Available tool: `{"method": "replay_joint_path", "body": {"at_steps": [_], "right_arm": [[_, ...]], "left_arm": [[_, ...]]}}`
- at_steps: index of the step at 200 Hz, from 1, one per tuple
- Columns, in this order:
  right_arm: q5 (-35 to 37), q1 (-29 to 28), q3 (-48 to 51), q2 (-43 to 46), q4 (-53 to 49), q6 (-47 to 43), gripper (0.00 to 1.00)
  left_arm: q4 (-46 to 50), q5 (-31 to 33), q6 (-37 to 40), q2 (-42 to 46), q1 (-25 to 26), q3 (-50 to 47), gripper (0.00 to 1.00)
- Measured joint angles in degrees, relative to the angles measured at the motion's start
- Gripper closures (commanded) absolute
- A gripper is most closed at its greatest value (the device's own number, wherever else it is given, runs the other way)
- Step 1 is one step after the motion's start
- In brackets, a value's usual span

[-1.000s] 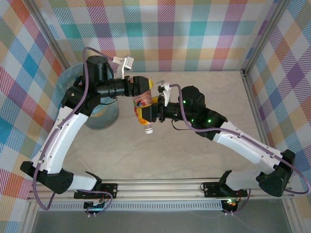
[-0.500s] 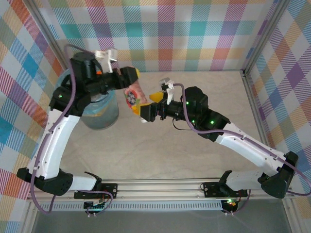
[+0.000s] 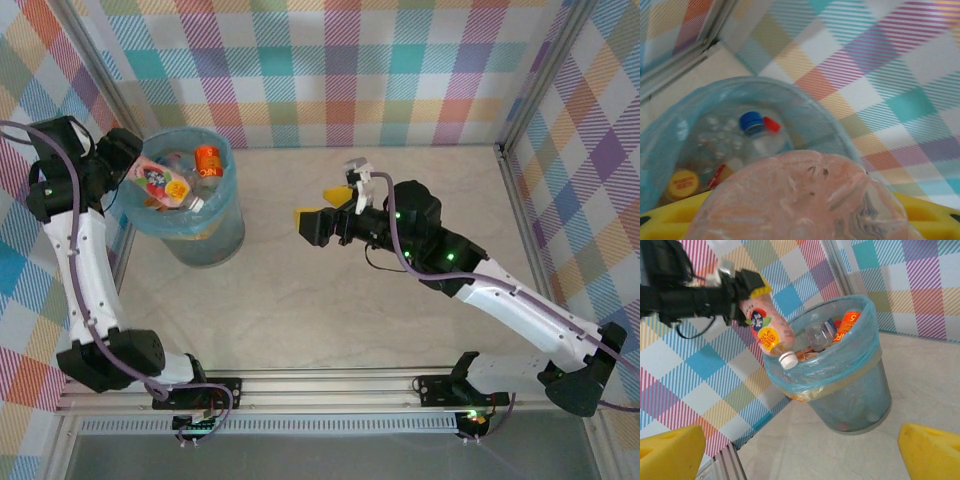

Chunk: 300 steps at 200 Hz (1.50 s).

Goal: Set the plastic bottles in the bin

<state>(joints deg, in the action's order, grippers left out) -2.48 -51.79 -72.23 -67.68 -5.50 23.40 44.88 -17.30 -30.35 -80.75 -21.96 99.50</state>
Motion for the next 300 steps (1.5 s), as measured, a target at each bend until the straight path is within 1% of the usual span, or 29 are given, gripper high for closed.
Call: {"method": "replay_joint_path", "body": {"at_steps": [21, 42, 71, 91, 99, 126, 144, 160, 177, 218, 237, 253, 268, 283, 300], "right_arm": [[0.55, 0.00, 0.74, 0.52, -0.22, 0.02, 0.03], [0.57, 0.00, 1.40, 0.55, -0.57, 0.04, 0.03], [0.55, 0.00, 1.57, 0.44, -0.74, 0.09, 0.03], [0.35, 0.00, 1.57, -0.15, -0.63, 0.11, 0.03], [0.24, 0.00, 1.57, -0.57, -0.63, 0.11, 0.03], [-0.20, 0.00, 1.55, -2.05, -0.66, 0.15, 0.03], [-0.37, 0.00, 1.55, -2.29, -0.74, 0.33, 0.04], [-0.42, 0.00, 1.53, -2.29, -0.74, 0.33, 0.04], [-0.55, 0.00, 1.53, -2.29, -0.87, 0.31, 0.04], [-0.59, 0.00, 1.53, -2.29, -1.03, 0.33, 0.05], [-0.94, 0.00, 1.51, -2.49, -1.01, 0.35, 0.04], [-1.18, 0.00, 1.51, -2.97, -0.98, 0.74, 0.05], [-1.55, 0.00, 1.51, -3.72, -0.94, 1.18, 0.05], [-2.16, 0.00, 1.38, -4.70, -1.01, 1.38, 0.05], [-2.86, 0.00, 1.01, -5.86, -1.05, 1.40, 0.05]], "left_arm": [[-0.57, -0.66, -0.37, -3.23, -0.83, -0.92, 0.33], [-1.46, -0.15, 0.13, -4.24, -0.85, -1.01, 0.26], [-1.60, 0.68, 1.68, -4.66, -1.11, -0.70, 0.28], [-1.79, 0.35, 1.60, -6.10, -1.11, 0.46, 0.27], [-1.97, -0.04, 1.29, -6.88, -1.11, 0.92, 0.25], [-2.23, -0.07, 0.26, -9.01, -1.11, 2.47, 0.10], [-2.14, 0.46, -0.24, -9.97, -1.11, 3.65, 0.08], [-1.86, 0.90, -0.17, -10.38, -1.11, 4.59, 0.08], [-1.49, 1.57, 0.13, -10.36, -1.11, 4.98, 0.11], [-0.20, 4.07, 2.73, -9.18, -0.48, 4.94, 0.29], [0.17, 4.55, 4.46, -6.49, 1.77, 2.56, 0.35], [-0.09, 4.31, 5.05, -2.64, 5.31, -2.64, 0.36], [-1.07, 4.09, 5.73, -0.26, 7.48, -6.08, 0.35], [-1.22, 3.41, 5.84, 0.24, 7.96, -7.67, 0.34], [-1.07, 3.48, 6.08, -1.49, 7.96, -8.76, 0.34]]}}
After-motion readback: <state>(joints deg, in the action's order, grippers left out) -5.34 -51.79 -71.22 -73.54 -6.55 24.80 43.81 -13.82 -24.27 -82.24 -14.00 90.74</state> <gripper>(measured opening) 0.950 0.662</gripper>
